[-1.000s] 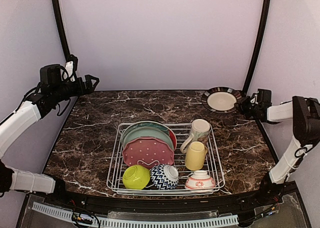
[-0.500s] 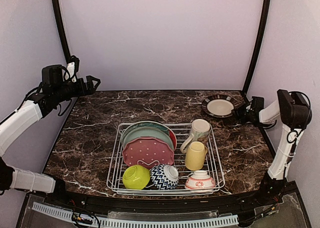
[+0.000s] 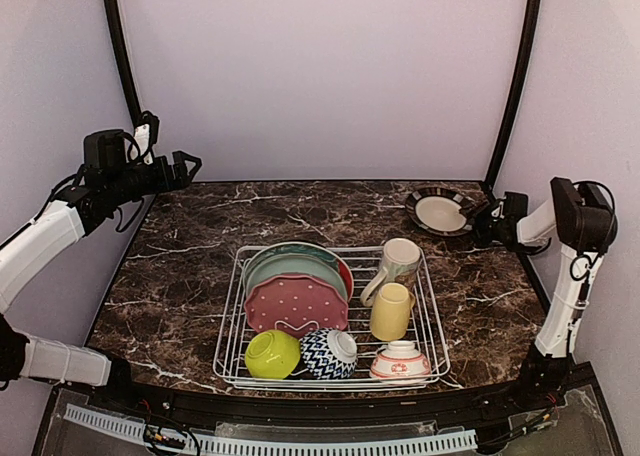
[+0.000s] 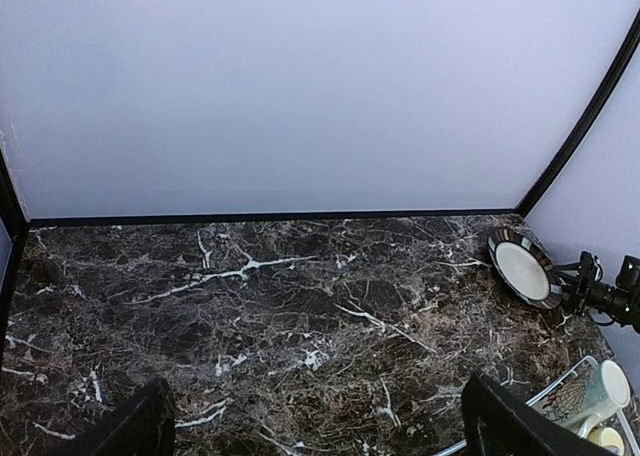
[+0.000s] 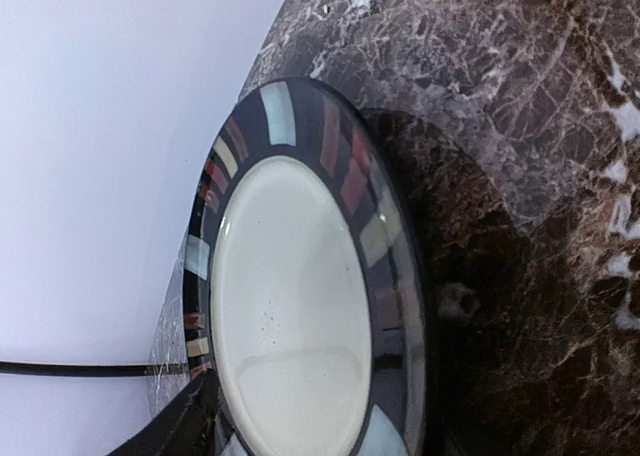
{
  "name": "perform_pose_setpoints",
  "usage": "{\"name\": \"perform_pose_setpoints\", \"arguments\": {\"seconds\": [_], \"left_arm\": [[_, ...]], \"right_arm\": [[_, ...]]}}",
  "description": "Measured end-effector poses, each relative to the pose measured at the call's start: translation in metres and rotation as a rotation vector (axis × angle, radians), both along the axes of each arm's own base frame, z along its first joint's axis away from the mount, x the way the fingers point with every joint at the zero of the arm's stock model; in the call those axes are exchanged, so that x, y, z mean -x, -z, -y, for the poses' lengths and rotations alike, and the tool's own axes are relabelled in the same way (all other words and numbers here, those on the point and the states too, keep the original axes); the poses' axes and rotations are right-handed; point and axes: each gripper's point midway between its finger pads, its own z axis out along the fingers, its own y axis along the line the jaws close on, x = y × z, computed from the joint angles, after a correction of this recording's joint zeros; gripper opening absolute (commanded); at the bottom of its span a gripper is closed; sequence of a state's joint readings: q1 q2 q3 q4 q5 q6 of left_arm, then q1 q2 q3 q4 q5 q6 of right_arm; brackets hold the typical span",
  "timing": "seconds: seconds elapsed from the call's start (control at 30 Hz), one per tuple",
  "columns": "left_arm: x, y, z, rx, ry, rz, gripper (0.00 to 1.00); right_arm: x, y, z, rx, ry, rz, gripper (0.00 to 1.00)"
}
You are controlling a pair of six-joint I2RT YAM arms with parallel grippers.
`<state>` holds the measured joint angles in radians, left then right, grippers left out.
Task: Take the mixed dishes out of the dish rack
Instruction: Place the plate in the corner of the board, then grab the plate from the dish rack.
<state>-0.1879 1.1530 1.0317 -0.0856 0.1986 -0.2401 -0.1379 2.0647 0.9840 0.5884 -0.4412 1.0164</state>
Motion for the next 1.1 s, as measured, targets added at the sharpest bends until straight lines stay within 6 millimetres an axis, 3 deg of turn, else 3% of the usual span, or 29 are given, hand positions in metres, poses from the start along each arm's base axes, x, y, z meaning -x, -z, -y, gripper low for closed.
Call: {"name": "perform_pose_setpoints", "arguments": {"seconds": [0.17, 0.4, 0.5, 0.57, 0.67, 0.73, 0.8, 0.9, 0.97, 1.03, 1.1], "left_arm": [[0.0, 0.0, 0.001, 0.003, 0.003, 0.0, 0.99], [0.001, -0.001, 0.003, 0.014, 0.012, -0.003, 0.99], [0.002, -0.001, 0.004, 0.022, 0.021, -0.006, 0.99], [0.002, -0.001, 0.005, 0.026, 0.023, -0.007, 0.99], [0.002, -0.001, 0.005, 0.031, 0.023, -0.009, 0.99], [0.002, -0.001, 0.005, 0.032, 0.023, -0.01, 0.99], [0.002, -0.001, 0.005, 0.033, 0.022, -0.01, 0.99], [0.002, -0.001, 0.005, 0.033, 0.022, -0.01, 0.99], [0.002, -0.001, 0.005, 0.033, 0.022, -0.01, 0.99], [0.002, -0.001, 0.005, 0.033, 0.022, -0.01, 0.99], [0.002, -0.001, 0.005, 0.033, 0.022, -0.01, 0.99]], "right_arm": [[0.008, -0.021, 0.01, 0.116, -0.012, -0.007, 0.87], [0.037, -0.045, 0.038, 0.288, 0.014, -0.063, 0.88], [0.045, -0.065, 0.033, 0.358, -0.034, -0.038, 0.87], [0.048, -0.088, 0.019, 0.413, -0.097, 0.019, 0.87], [0.047, -0.133, -0.023, 0.502, -0.246, 0.171, 0.87], [0.05, -0.164, -0.069, 0.547, -0.389, 0.3, 0.87], [0.061, -0.192, -0.127, 0.582, -0.568, 0.447, 0.88], [0.101, -0.22, -0.219, 0.612, -0.87, 0.657, 0.88], [0.139, -0.226, -0.271, 0.62, -1.059, 0.756, 0.87], [0.181, -0.229, -0.314, 0.629, -1.236, 0.842, 0.86], [0.217, -0.231, -0.345, 0.632, -1.374, 0.905, 0.84]]}}
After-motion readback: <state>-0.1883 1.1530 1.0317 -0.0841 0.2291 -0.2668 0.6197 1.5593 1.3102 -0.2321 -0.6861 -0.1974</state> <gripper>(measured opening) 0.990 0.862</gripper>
